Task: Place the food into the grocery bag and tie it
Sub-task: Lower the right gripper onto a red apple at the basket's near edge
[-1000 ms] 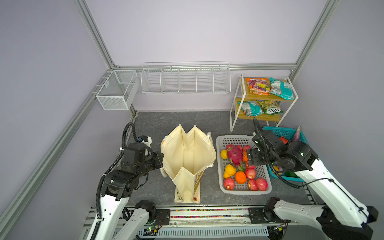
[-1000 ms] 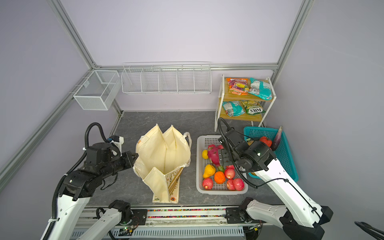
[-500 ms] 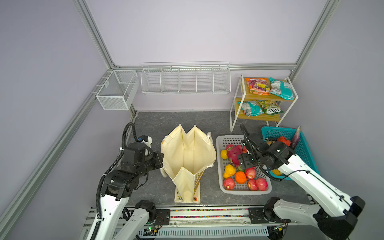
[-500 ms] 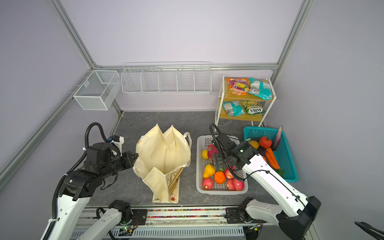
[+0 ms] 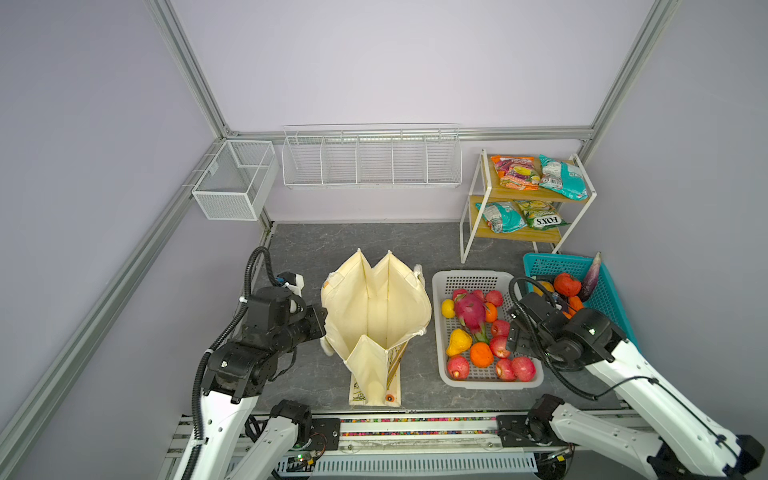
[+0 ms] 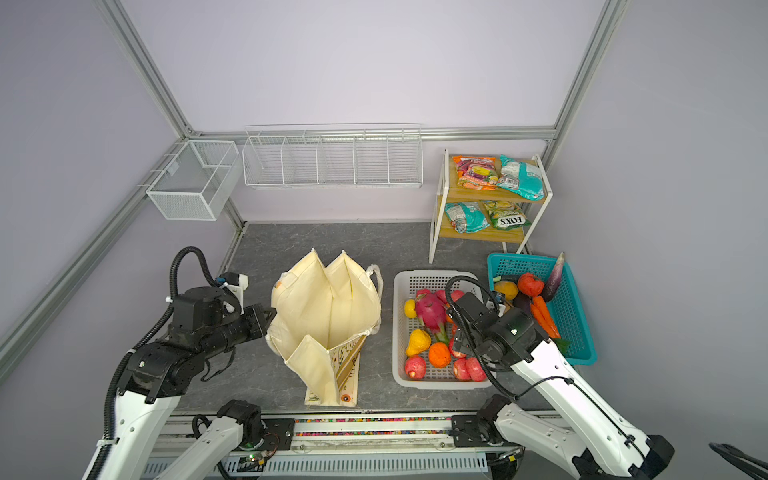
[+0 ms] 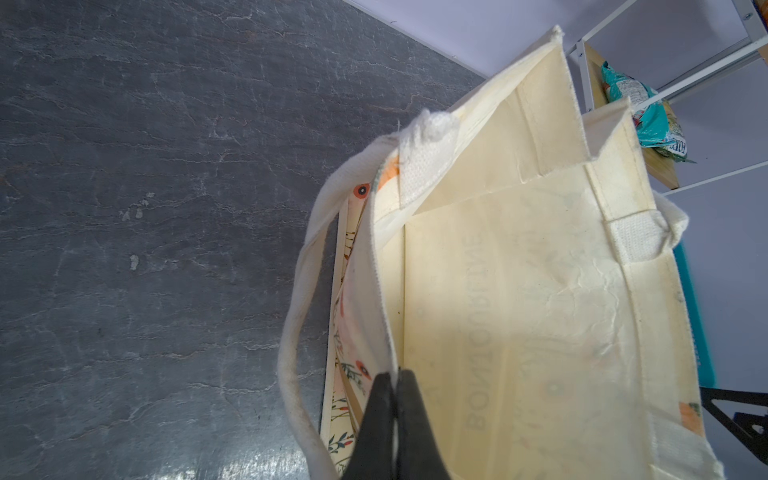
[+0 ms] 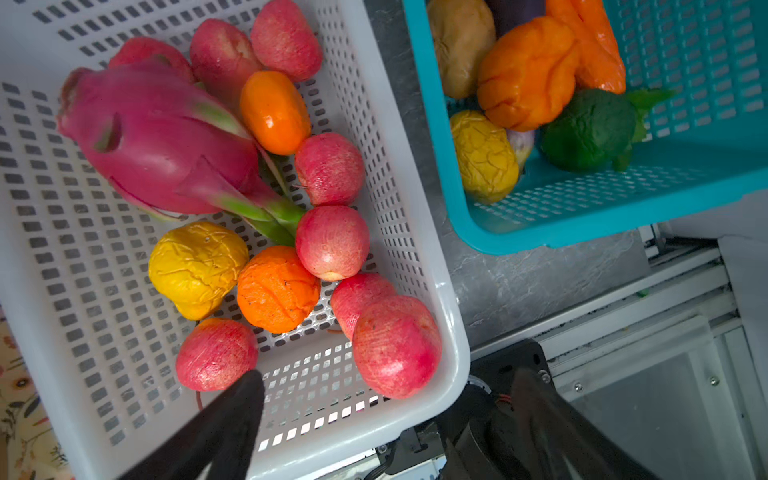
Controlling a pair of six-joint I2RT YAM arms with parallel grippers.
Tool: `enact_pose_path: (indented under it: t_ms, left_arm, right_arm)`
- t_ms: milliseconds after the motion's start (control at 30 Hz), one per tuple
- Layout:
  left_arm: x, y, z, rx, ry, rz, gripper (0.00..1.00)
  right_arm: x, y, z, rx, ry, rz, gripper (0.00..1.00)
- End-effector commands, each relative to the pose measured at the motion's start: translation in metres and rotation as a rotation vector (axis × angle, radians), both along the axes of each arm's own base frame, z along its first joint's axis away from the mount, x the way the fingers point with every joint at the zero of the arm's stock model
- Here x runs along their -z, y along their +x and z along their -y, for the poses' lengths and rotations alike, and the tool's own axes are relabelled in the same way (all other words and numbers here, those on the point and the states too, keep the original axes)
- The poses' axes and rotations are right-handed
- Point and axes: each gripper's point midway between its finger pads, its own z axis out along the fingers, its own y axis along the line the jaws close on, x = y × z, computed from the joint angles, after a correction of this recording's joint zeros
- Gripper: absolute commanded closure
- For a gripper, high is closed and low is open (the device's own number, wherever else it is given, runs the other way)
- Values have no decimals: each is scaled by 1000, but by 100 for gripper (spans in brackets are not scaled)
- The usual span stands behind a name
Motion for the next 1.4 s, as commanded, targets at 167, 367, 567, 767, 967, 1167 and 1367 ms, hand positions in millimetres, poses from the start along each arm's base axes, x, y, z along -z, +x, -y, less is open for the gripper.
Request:
enact_pose_path:
  t_ms: [167, 367, 567, 767, 967, 1167, 1367]
  left_arm:
    - [15, -10, -4, 4, 24, -50, 100]
    - [18, -13, -5, -1, 27, -59, 100]
    - [21, -13, -5, -6, 21, -60, 100]
    - [26, -13, -8, -20, 33, -67, 100]
    - [28, -13, -9, -26, 34, -67, 100]
    - [28, -13, -10, -27, 37, -67, 100]
    - [30, -13, -10, -26, 42, -71, 100]
  right_arm:
    - [20, -8, 9, 229, 3, -41, 2]
    - [37, -7, 4, 245, -22, -99, 2]
    - [54, -12, 2, 262, -23, -141, 2]
    - [65, -13, 1, 271, -33, -160, 2]
    - [74, -8, -4, 267, -39, -171, 7]
    - [78, -6, -5, 270, -49, -179, 17]
    - [88, -15, 0, 282, -68, -206, 20]
